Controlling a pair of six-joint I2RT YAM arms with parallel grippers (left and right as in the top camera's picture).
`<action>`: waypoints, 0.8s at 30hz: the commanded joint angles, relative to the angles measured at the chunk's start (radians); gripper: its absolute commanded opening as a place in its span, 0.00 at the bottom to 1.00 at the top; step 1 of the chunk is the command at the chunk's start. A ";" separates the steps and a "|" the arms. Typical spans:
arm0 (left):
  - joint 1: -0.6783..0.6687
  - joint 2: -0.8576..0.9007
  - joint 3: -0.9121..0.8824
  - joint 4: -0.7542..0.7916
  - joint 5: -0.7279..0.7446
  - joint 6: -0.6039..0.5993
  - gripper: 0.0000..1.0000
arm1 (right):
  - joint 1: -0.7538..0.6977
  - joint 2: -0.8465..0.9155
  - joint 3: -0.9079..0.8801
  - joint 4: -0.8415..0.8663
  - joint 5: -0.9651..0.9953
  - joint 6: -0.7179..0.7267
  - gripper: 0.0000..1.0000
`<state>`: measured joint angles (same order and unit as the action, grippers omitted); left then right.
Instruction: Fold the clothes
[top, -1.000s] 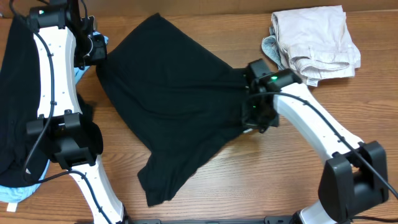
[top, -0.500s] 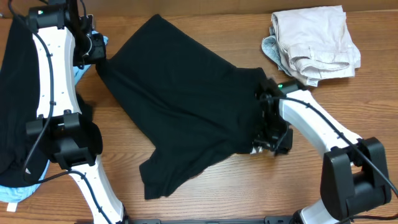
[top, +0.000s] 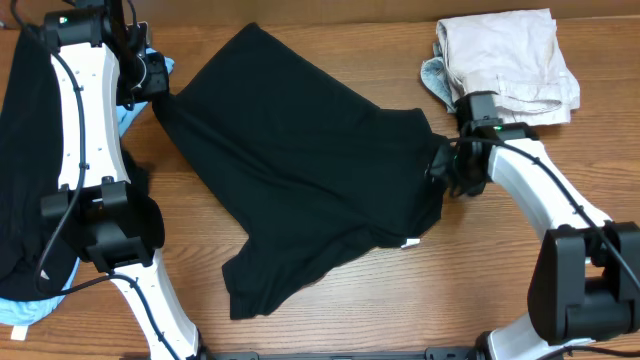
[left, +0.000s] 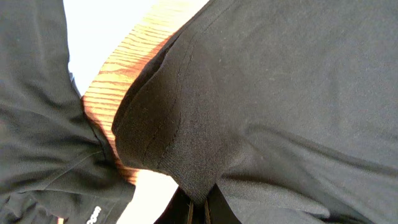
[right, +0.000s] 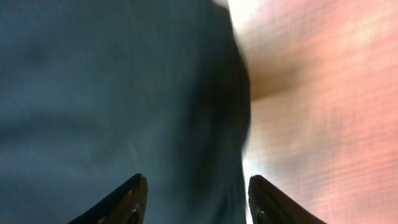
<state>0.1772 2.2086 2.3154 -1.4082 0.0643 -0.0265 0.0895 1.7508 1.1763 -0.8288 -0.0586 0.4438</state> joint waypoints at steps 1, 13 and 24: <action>0.006 -0.011 0.016 0.008 0.003 -0.003 0.04 | -0.027 0.060 0.021 0.071 0.019 -0.029 0.55; 0.007 -0.011 0.016 0.027 0.002 -0.003 0.04 | -0.040 0.193 0.021 0.282 0.072 -0.068 0.14; 0.031 -0.011 0.016 0.021 -0.016 -0.066 0.04 | -0.039 0.340 0.059 0.455 0.020 -0.154 0.04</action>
<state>0.1806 2.2086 2.3154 -1.3796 0.0635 -0.0387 0.0528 2.0041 1.2163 -0.3840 -0.0296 0.3458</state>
